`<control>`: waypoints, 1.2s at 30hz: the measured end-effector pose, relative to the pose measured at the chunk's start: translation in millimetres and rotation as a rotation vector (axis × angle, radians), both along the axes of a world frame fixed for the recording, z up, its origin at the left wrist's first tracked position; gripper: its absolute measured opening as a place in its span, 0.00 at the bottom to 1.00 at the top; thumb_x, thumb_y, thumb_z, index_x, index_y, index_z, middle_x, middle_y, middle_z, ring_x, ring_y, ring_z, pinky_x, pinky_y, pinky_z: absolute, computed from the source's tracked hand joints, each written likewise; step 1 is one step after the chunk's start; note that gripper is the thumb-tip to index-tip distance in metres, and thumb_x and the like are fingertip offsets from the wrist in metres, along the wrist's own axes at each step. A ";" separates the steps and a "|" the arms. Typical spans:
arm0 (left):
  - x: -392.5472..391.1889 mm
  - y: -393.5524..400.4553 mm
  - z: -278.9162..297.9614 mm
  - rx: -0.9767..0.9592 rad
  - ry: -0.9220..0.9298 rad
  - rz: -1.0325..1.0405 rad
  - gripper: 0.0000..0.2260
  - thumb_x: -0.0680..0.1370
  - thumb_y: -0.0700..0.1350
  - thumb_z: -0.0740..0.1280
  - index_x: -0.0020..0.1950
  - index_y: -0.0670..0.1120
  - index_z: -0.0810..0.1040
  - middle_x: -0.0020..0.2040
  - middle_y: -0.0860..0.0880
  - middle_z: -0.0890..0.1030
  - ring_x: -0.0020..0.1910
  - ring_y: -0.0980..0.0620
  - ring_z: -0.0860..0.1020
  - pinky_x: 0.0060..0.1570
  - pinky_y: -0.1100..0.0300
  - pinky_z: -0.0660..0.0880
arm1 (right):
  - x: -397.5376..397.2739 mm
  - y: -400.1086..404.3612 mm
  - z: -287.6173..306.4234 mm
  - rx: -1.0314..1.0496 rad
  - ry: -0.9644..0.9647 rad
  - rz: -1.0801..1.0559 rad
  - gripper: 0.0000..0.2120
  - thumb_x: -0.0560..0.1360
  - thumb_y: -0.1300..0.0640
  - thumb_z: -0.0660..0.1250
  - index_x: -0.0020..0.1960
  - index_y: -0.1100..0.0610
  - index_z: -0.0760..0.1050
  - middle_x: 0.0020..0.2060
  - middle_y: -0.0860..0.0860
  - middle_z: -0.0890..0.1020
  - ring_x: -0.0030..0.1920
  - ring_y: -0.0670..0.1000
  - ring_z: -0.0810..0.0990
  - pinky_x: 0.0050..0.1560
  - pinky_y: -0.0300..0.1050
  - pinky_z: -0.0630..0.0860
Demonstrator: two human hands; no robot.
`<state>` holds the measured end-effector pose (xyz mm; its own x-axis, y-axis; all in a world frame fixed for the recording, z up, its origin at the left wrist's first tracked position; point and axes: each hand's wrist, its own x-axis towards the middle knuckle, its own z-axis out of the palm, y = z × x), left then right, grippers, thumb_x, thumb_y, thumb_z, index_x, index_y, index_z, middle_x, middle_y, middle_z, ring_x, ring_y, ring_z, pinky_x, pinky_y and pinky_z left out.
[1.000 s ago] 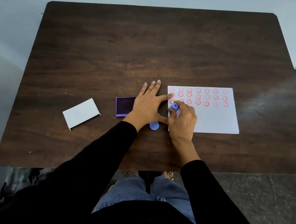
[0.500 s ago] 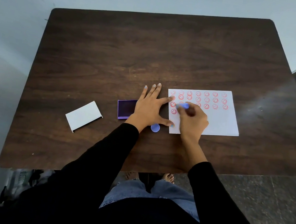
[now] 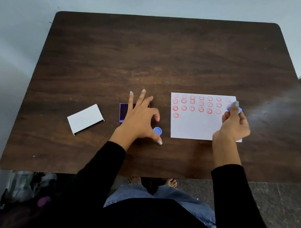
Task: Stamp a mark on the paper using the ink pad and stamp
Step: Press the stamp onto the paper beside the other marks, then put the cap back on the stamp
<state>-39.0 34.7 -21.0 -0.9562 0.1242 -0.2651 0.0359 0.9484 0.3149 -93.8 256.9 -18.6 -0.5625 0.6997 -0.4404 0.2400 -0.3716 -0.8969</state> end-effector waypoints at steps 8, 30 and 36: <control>8.7 5.7 -1.6 -0.040 0.010 0.013 0.18 0.62 0.59 0.77 0.46 0.55 0.79 0.78 0.44 0.53 0.76 0.43 0.36 0.66 0.42 0.26 | -3.7 4.8 5.9 0.001 -0.008 -0.008 0.08 0.70 0.50 0.73 0.42 0.54 0.80 0.38 0.50 0.84 0.38 0.46 0.81 0.41 0.36 0.81; 13.9 -3.8 11.5 0.410 0.345 0.613 0.09 0.68 0.50 0.71 0.48 0.56 0.79 0.45 0.57 0.81 0.57 0.54 0.73 0.70 0.41 0.52 | 29.0 -113.1 -2.8 0.000 0.088 1.009 0.10 0.72 0.56 0.70 0.53 0.55 0.79 0.46 0.51 0.84 0.48 0.49 0.83 0.49 0.45 0.82; 18.3 -4.2 13.4 0.501 0.384 0.657 0.10 0.70 0.48 0.71 0.50 0.56 0.80 0.49 0.57 0.82 0.57 0.55 0.75 0.68 0.48 0.55 | 27.4 -117.6 -1.9 -0.093 0.079 1.019 0.11 0.72 0.58 0.70 0.54 0.58 0.79 0.47 0.53 0.84 0.48 0.50 0.84 0.46 0.44 0.82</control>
